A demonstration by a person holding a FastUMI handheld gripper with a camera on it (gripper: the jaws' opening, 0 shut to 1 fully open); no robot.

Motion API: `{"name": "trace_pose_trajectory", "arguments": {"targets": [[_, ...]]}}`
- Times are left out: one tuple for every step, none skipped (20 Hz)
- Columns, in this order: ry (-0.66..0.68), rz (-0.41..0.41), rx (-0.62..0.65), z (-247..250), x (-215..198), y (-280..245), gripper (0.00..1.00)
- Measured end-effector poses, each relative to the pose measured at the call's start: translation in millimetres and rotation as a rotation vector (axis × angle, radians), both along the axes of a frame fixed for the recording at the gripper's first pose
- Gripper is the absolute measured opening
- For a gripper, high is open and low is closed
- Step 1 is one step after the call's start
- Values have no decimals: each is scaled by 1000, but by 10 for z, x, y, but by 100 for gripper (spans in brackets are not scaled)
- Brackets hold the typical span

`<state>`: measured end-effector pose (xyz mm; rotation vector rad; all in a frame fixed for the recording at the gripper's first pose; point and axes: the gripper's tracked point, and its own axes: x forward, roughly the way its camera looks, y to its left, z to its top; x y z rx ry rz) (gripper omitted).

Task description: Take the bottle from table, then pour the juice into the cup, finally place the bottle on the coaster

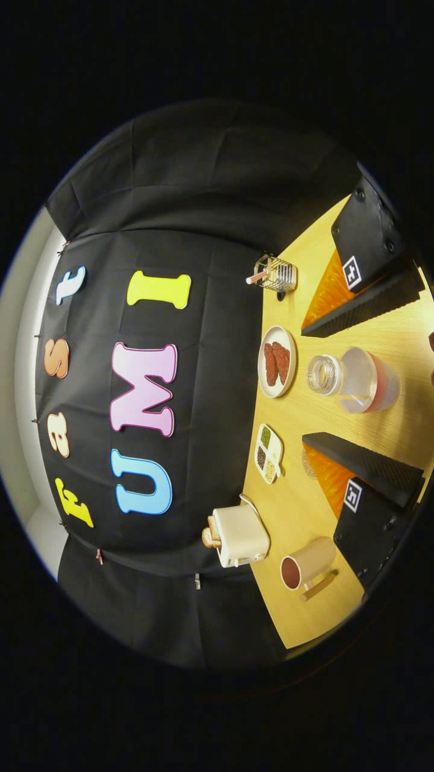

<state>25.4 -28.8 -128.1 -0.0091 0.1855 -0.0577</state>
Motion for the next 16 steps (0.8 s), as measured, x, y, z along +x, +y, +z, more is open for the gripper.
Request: {"name": "trace_pose_trajectory", "arguments": {"targets": [[9, -2, 1, -68, 21, -9, 97], [16, -2, 7, -121, 37, -12, 97], [22, -5, 11, -176, 42, -21, 97], [27, -8, 12, -232, 47, -34, 97], [32, -14, 12, -271, 53, -46, 97], [35, -18, 18, -303, 72, -57, 98], [37, -21, 28, -330, 83, -59, 98], [40, -23, 35, -359, 98, -52, 98], [43, -21, 36, -397, 113, -49, 98], [48, -21, 31, -440, 125, -48, 97], [49, -18, 28, -461, 144, -51, 98], [55, -18, 28, -483, 152, -59, 98], [63, -20, 36, -518, 159, -68, 98], [64, -20, 47, -527, 172, -71, 98], [66, -20, 52, -543, 179, -79, 97], [68, -17, 54, -564, 197, -90, 96]]}}
